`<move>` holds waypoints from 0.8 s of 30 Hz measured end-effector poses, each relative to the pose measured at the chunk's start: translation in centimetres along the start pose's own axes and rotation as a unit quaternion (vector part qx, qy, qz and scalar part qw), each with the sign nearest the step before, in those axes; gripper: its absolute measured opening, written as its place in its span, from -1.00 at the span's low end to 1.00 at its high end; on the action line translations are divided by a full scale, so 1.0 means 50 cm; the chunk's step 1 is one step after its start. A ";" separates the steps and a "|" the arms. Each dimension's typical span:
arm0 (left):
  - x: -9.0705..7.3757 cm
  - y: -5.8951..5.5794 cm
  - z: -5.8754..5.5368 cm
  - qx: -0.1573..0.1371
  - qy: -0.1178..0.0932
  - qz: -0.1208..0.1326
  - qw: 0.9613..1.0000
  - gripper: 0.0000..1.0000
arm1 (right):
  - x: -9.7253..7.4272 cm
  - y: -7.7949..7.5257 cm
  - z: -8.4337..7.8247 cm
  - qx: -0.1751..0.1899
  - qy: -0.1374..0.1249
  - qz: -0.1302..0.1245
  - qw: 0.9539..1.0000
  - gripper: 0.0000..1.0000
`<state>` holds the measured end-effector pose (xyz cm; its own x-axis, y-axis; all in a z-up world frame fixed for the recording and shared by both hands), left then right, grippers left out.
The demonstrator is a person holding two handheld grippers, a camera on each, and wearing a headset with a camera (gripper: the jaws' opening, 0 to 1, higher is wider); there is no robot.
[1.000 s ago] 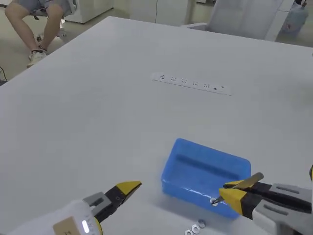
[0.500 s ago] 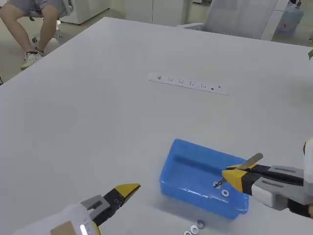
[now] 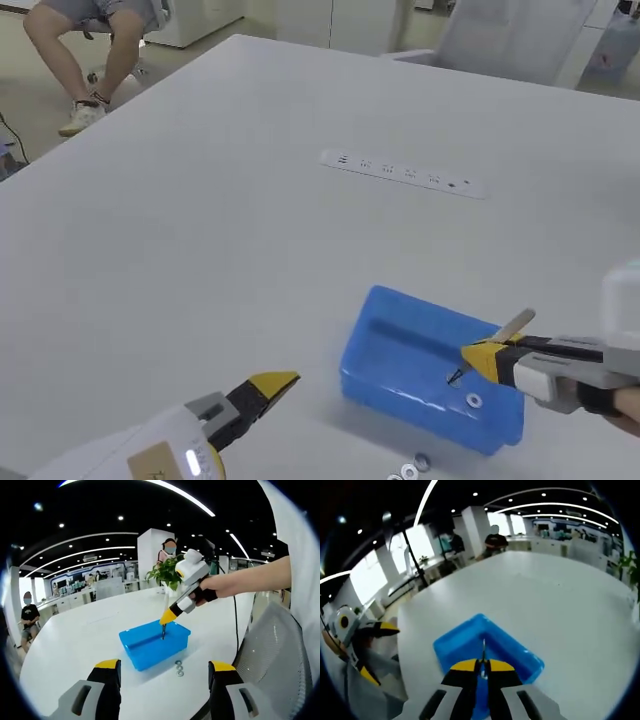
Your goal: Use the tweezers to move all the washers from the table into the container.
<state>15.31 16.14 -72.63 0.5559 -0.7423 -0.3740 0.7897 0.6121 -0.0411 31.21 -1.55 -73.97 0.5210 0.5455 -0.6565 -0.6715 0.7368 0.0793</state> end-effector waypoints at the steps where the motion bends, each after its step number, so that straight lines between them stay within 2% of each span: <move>1: 0.000 0.000 0.000 -0.001 0.001 -0.001 1.000 0.42 | 0.001 -0.001 -0.001 0.000 0.002 -0.001 1.000 -0.94; 7: 0.001 -0.001 -0.002 -0.001 0.004 -0.004 1.000 0.41 | 0.012 0.001 -0.005 -0.005 0.015 -0.002 1.000 -0.94; 13: 0.001 0.001 -0.004 -0.002 0.005 -0.004 1.000 0.41 | 0.028 -0.004 -0.010 -0.029 0.030 -0.006 0.999 -0.94; 24: 0.002 0.001 -0.008 -0.004 0.008 -0.008 1.000 0.39 | 0.035 -0.014 -0.016 -0.044 0.036 -0.012 0.998 -0.93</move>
<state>15.29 16.22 -73.03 0.5399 -0.7473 -0.3873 0.7960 0.6029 -0.0537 32.15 -1.44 -75.78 0.4998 0.4953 -0.7105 -0.7048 0.7094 -0.0013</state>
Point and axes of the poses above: the centre of the closed fingertips' face, and the gripper's own axes: x roughly forward along the fingers, y roughly to its left, z roughly out of its top, the point moved 8 cm from there along -x, roughly backward along the fingers, and after that the axes turned 14 degrees about -z, right-handed, at the moved point
